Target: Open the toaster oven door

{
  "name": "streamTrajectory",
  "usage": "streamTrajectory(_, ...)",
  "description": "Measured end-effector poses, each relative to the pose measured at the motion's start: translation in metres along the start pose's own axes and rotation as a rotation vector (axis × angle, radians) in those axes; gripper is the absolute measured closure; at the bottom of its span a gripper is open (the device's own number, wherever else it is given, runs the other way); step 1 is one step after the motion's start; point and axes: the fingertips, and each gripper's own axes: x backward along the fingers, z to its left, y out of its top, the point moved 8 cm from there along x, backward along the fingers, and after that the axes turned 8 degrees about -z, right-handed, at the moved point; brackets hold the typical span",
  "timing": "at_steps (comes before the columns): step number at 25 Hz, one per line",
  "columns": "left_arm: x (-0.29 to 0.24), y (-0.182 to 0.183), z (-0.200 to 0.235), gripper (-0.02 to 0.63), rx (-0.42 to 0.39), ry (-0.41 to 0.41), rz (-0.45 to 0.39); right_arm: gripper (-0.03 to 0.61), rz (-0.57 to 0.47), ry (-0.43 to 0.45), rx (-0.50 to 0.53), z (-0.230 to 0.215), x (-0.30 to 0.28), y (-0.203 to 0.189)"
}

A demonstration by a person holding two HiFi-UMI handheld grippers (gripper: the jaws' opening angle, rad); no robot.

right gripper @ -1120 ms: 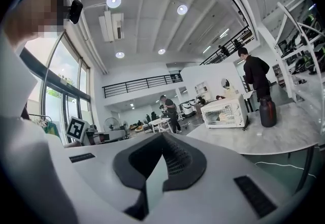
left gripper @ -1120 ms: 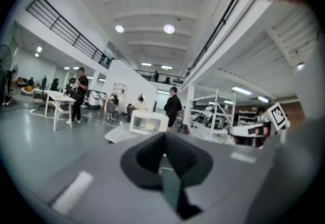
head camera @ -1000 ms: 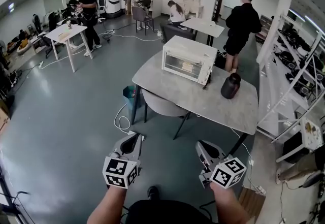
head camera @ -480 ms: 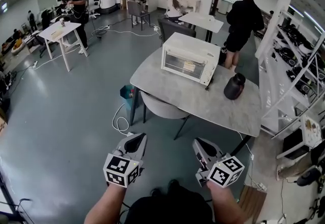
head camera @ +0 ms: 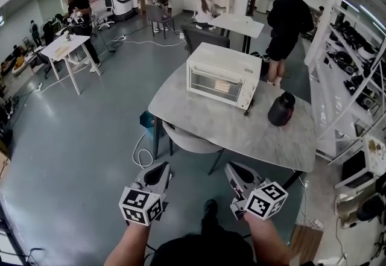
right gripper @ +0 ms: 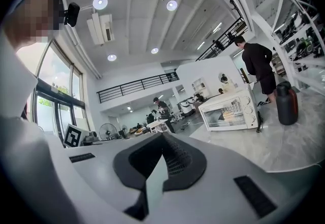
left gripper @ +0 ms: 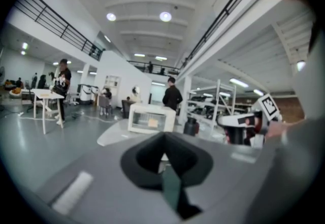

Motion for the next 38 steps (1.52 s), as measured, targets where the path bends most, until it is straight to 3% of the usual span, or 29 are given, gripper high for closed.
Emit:
streamTrajectory(12,-0.136,0.012,0.036,0.606,0.039,0.052,0.056,0.584,0.033,0.024,-0.061,-0.122,-0.085,0.03)
streamTrajectory(20,-0.215,0.021,0.032,0.606,0.053,0.043,0.061,0.584,0.041,0.005,-0.065,-0.192,-0.101,0.055)
streamTrajectory(30,-0.257,0.034,0.037,0.606,0.046,0.048,0.051,0.584,0.017,-0.022,-0.043,-0.234,-0.123,0.08)
streamTrajectory(38,-0.299,0.043,0.082,0.606,0.058,0.013,0.058,0.584,0.041,-0.074,-0.039,-0.25,-0.176,0.085)
